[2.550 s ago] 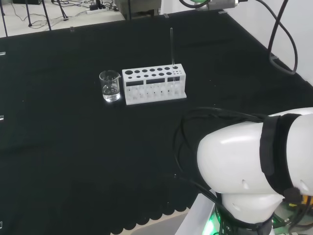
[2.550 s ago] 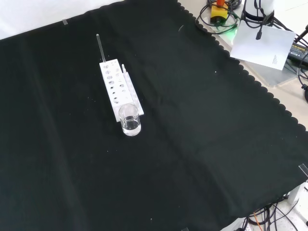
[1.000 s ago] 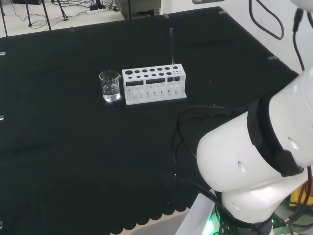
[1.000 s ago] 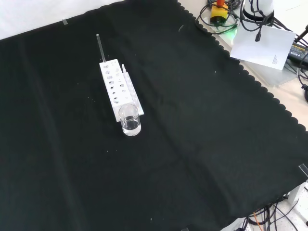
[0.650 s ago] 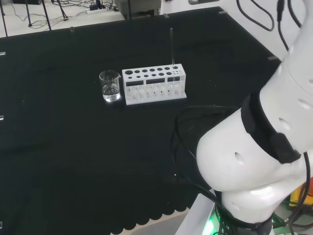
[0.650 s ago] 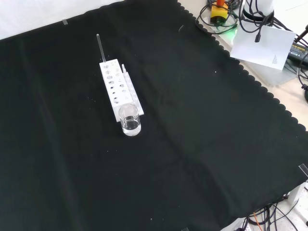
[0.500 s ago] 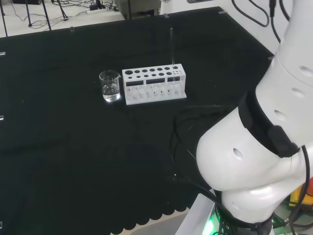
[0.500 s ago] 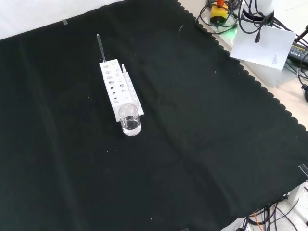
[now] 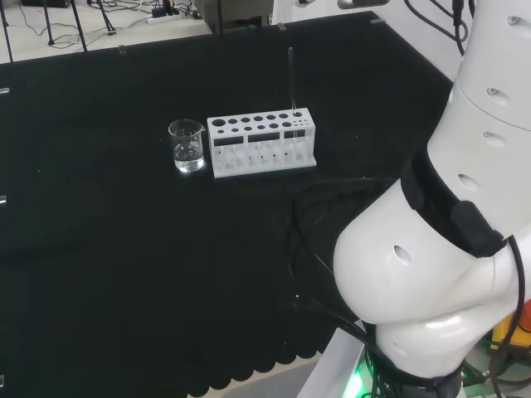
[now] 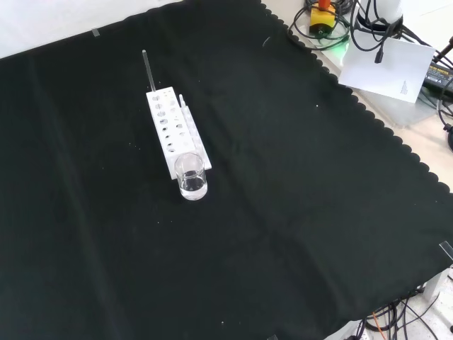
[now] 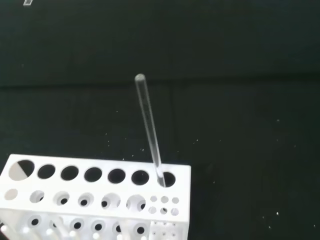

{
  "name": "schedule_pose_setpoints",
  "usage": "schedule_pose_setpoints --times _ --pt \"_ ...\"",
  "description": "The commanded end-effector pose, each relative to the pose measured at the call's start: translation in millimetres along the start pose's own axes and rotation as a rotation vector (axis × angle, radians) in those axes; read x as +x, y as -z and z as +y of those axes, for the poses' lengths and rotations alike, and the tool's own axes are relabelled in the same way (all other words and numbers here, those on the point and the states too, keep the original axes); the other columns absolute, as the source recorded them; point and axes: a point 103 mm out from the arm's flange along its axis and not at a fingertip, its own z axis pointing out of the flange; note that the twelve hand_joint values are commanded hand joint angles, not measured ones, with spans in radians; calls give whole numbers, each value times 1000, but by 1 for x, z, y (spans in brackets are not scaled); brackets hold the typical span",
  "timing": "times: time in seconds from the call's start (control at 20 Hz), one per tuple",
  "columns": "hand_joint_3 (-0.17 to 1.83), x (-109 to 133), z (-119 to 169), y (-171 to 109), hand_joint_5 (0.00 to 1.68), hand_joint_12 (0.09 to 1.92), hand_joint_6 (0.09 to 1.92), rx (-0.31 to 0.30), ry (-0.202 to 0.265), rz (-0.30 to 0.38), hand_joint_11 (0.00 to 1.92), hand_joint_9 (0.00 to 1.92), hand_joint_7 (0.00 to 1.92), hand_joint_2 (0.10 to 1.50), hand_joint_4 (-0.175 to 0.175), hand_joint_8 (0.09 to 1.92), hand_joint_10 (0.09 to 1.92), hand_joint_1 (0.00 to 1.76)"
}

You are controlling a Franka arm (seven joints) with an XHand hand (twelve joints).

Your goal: Take the glass rod from the white test tube rack.

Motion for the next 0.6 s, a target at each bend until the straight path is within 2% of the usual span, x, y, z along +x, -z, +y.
schedule_pose_setpoints --times 0.05,0.6 --pt "585 24 29 -52 95 1316 87 55 95 15 0 80 0 911 -161 865 973 568" --pt "591 25 36 -85 124 1419 87 89 111 6 3 188 89 928 -166 966 988 543"
